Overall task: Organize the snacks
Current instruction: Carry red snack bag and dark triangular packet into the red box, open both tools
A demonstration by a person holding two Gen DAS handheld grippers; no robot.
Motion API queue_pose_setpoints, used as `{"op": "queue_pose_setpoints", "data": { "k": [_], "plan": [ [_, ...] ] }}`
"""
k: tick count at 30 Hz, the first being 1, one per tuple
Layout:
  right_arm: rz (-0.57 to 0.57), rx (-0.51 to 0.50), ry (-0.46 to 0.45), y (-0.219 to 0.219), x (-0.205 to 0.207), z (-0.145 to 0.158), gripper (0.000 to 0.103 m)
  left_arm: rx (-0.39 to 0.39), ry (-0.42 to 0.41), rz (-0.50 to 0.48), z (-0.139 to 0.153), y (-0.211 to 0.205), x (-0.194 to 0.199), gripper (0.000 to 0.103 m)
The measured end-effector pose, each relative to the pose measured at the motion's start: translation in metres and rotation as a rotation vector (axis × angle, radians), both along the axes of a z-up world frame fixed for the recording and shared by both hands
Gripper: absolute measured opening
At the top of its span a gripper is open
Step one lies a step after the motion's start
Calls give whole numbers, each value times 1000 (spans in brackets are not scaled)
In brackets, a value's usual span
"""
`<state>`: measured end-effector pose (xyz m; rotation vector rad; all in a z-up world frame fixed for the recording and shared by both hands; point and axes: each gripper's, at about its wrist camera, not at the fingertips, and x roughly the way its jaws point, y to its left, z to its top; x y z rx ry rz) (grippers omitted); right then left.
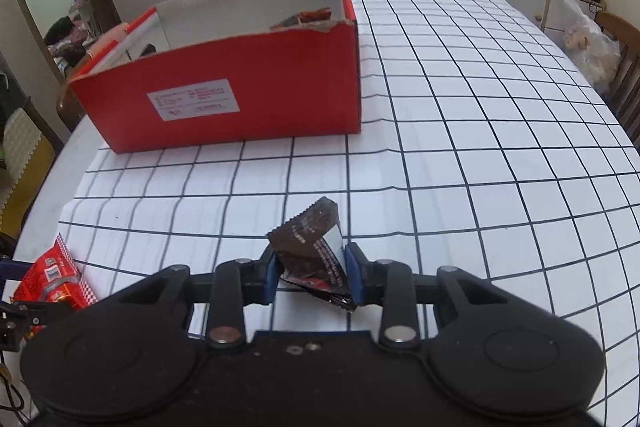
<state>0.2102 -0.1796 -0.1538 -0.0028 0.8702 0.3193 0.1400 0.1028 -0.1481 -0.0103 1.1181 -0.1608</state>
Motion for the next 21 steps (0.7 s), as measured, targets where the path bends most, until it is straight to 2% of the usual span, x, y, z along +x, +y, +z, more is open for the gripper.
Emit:
{"op": "queue_pose_setpoints", "data": {
  "k": [11,16,21],
  "plan": [
    [10,63,-61,6,-13,37,33,-42,-52,70,28,15,0,67],
    [37,93,-95,13,-14,60,33,-53,-98,73,48,12,6,62],
    [73,95,-134,21,-5,81,33,-56,-148,61,66,4,18,61]
  ]
}}
